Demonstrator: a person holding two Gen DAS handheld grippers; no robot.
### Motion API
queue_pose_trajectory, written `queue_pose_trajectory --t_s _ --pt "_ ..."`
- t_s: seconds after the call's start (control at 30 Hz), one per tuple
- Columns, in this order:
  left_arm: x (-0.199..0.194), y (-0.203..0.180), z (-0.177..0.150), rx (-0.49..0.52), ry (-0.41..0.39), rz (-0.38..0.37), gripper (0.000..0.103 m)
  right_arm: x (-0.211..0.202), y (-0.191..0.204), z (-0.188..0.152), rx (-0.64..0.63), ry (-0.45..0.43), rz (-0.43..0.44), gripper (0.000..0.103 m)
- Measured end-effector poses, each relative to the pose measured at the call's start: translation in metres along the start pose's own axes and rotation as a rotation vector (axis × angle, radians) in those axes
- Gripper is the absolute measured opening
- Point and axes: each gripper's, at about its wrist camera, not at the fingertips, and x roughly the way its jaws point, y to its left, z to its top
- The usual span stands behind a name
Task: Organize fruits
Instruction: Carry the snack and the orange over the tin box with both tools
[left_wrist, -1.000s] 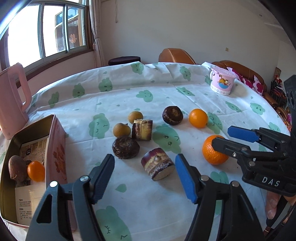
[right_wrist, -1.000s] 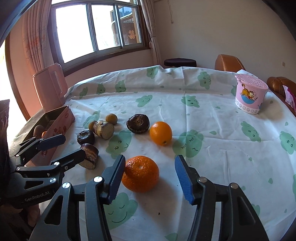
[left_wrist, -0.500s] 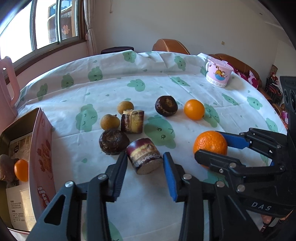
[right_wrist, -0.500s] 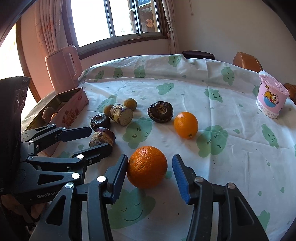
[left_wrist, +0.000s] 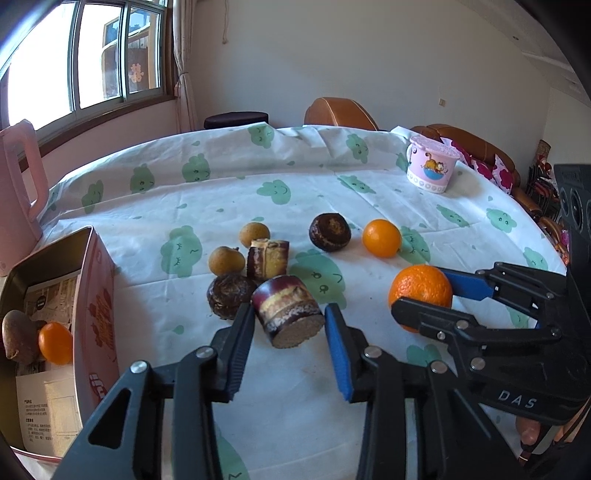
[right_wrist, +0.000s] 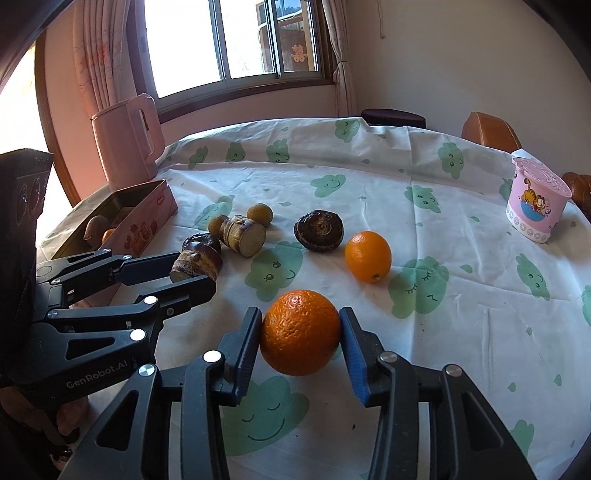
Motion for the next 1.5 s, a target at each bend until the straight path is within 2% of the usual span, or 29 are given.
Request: queue_pose_trajectory --t_s 0.5,1.5 --pt "-0.016 0.003 -0.001 -0.018 -0.086 0.017 0.041 -0.018 0.004 -0.002 -0.019 -0.100 -0.010 0.045" --pt "-0.039 -0.001 -0.005 -0.003 -0.213 0.063 0.041 -0.044 0.006 -0.008 -0.032 -0.241 -0.035 0.045"
